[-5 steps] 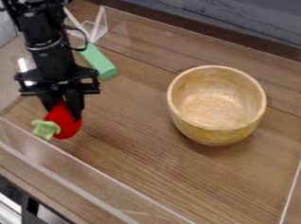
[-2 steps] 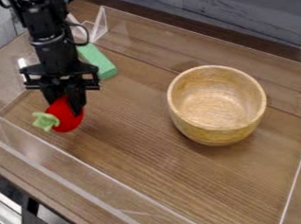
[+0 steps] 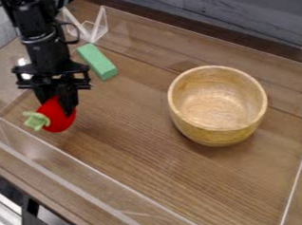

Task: Move the red object to the left side of the table

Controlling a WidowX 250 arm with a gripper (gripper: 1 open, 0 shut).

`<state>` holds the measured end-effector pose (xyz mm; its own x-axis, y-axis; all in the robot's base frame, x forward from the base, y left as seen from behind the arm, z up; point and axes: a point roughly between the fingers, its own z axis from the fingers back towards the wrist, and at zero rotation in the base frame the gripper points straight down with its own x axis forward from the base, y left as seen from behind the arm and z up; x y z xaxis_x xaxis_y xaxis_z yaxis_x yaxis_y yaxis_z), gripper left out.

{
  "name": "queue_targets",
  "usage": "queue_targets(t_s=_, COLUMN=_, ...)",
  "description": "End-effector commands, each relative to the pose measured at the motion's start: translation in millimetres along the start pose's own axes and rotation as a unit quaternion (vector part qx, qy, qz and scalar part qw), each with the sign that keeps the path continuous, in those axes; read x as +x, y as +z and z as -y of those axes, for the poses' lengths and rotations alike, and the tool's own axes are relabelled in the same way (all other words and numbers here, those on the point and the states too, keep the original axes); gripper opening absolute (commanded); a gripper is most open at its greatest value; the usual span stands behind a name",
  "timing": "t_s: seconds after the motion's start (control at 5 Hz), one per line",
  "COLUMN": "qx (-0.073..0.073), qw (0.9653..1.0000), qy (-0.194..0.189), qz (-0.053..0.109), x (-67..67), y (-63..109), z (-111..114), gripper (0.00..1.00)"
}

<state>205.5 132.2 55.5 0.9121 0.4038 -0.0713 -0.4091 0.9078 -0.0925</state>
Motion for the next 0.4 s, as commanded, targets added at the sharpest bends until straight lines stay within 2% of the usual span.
queue_targets(t_s=0.0, qx=0.002, qw=0.9998, qy=0.006, qz=0.02, x=7.6, y=4.0, z=-5.8, gripper=0.0)
queue_targets(t_s=0.2, qx=-0.001, qw=0.9997, qy=0.014, qz=0.02, x=7.7, y=2.6, z=-11.5, gripper=0.0)
